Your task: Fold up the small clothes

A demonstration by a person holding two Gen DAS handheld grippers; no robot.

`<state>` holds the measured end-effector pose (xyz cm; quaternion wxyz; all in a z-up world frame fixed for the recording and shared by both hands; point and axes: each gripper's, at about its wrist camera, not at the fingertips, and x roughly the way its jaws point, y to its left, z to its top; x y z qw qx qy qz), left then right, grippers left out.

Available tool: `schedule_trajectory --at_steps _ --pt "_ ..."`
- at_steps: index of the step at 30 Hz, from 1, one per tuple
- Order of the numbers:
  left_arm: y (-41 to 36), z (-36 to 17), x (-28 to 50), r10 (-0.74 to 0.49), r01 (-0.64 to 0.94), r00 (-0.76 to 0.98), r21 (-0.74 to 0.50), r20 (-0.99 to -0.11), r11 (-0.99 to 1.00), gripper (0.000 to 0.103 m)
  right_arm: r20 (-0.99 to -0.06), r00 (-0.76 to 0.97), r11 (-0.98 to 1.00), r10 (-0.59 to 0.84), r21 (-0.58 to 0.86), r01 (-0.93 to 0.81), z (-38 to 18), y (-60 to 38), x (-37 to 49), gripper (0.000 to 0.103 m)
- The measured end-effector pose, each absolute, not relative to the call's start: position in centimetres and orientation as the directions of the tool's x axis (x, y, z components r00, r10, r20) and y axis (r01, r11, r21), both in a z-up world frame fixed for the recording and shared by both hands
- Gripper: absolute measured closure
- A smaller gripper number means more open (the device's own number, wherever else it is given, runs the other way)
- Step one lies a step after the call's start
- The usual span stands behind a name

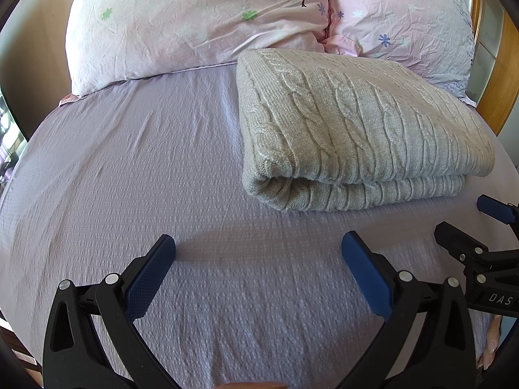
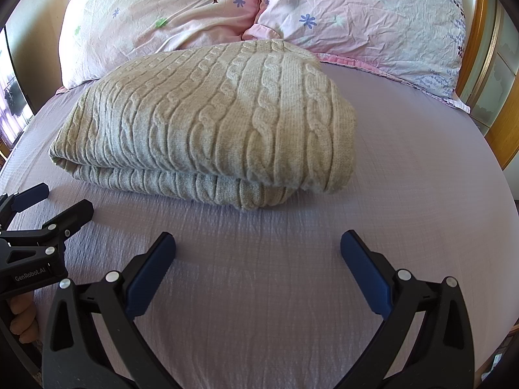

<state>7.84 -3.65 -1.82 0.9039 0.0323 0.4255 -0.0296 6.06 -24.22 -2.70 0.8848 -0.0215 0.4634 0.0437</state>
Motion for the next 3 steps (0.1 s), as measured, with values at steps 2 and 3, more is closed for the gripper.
schedule_trajectory --at_steps 2,3 --pt "-3.66 -1.83 7.83 -0.025 0.080 0.636 0.033 -0.771 0.996 0.001 -0.822 0.567 0.995 0.057 0.002 -0.097 -2.70 -24.21 6.04 0.002" --pt "-3.66 -1.83 7.83 -0.025 0.080 0.636 0.033 -0.771 0.996 0.001 -0.822 0.567 0.995 0.057 0.002 -0.097 -2.70 -24.20 6.03 0.002"
